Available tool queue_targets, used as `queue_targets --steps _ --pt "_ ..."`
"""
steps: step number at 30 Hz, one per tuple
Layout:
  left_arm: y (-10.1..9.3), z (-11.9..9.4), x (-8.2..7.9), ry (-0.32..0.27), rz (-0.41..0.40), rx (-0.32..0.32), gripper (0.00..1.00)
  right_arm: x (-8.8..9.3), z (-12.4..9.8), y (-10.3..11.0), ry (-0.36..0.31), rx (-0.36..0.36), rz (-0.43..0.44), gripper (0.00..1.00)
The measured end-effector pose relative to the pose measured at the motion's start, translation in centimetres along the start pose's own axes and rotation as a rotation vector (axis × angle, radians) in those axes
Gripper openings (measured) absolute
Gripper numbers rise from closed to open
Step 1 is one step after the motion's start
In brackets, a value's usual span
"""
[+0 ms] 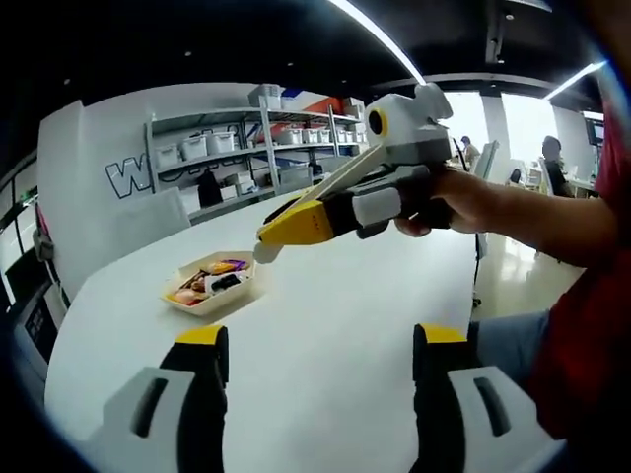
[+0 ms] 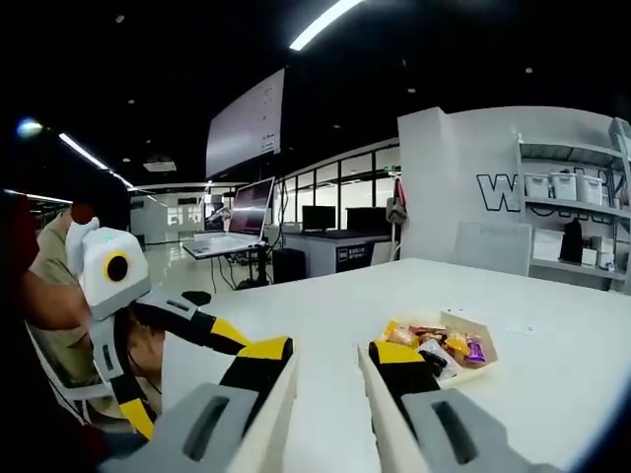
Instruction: Place the target food into the container with the food tongs after gripping and lifting it, then release it inside without dropping or visibly crushing the food.
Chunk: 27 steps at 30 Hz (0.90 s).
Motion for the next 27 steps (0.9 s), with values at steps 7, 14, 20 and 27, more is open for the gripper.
queue_targets --steps 7,14,20,27 --pt "0.1 -0.3 0.1 0.001 0.000 -0.020 0.74 0.0 -0.1 0.3 -0.007 -0.015 0.004 0.25" --pt "0.3 -0.5 -0.3 -0.016 0.012 -0.012 0.74 -0.1 -0.2 0.5 -0.010 -0.032 0.004 0.25" --pt "0.4 -0.5 -0.4 -0.015 0.026 0.005 0.72 0.2 -0.2 1.0 0.000 -0.069 -0.019 0.25" --pt "0.8 -0.6 -0.4 -0.018 0.044 0.013 0.67 0.8 0.0 2.1 0.007 -0.153 -0.016 0.25"
Point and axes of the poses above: the point that each gripper's makers call its tool centre point, and the gripper's own axes: z roughly forward along the fingers, y roughly to its left, x roughly out of its underside, the point moved 7 cm from there along -z, roughly backward along the fingers, and after that the axes turned 13 degrees about y, right-handed, at the moved point
